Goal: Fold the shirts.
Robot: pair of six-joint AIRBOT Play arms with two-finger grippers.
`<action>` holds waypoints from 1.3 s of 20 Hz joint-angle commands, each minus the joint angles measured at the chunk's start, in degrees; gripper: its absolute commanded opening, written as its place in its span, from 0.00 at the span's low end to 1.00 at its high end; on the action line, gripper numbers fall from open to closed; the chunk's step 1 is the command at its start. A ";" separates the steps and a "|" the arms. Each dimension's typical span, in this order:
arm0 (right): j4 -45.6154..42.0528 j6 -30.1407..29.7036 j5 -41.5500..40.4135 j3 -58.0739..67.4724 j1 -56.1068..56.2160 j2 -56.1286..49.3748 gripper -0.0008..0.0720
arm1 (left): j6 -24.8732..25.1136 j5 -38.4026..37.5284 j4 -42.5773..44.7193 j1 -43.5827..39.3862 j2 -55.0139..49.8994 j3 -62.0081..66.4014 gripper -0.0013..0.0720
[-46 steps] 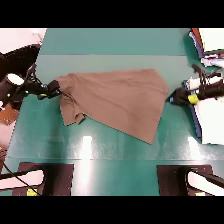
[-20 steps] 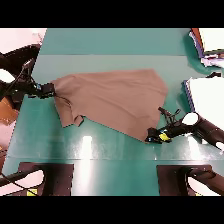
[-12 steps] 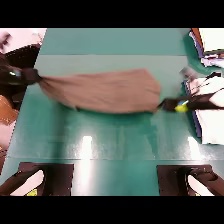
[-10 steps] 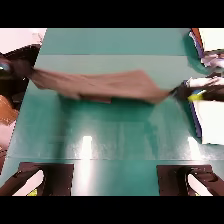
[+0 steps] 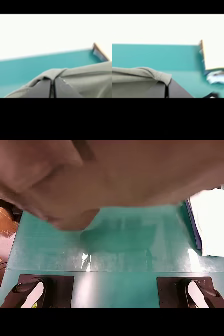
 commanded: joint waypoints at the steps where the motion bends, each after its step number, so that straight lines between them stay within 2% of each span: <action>1: -0.22 -0.72 7.37 13.09 -2.69 -5.01 0.03 | -2.21 -0.33 -2.97 0.02 0.39 7.87 0.05; 4: -0.17 -0.66 10.47 14.08 -2.69 -9.22 0.03 | -2.10 0.00 -2.62 0.02 -0.98 3.23 0.05; 7: -0.42 -0.68 12.15 5.20 -0.63 -13.16 0.03 | -1.60 -2.14 -2.69 0.00 -5.31 -7.28 0.05; 9: -0.72 -0.70 13.86 -0.59 2.62 -17.90 0.03 | -1.01 -5.46 -2.97 -0.04 -11.26 -13.20 0.05; 11: -4.92 -0.55 14.14 -5.40 6.67 -24.00 0.03 | 1.46 -7.15 -1.95 -2.08 -18.71 -18.12 0.06; 13: -9.75 -0.13 14.82 -8.59 10.43 -31.01 0.03 | 2.62 -7.08 0.42 -5.27 -26.97 -22.03 0.06; 15: -10.86 -0.13 14.82 -8.94 13.00 -38.73 0.03 | 2.91 -6.03 4.59 -8.07 -36.17 -22.91 0.06; 17: -10.84 -0.15 13.64 -6.34 14.67 -46.21 0.03 | 2.84 -1.73 5.09 -8.57 -43.95 -22.88 0.06; 19: -10.82 -0.15 10.47 -1.16 15.58 -52.74 0.03 | 2.89 6.23 5.07 -8.50 -48.72 -22.88 0.06; 21: -10.78 -0.13 6.12 4.42 16.44 -57.72 0.03 | 2.93 15.41 5.09 -8.50 -50.73 -22.86 0.06; 23: -10.75 -0.15 4.22 9.49 16.81 -61.13 0.03 | 4.44 21.11 5.09 -8.50 -50.84 -22.77 0.06; 26: -10.88 -0.15 1.36 10.91 17.11 -61.31 0.03 | 4.39 18.05 5.31 -7.96 -50.66 -20.85 0.06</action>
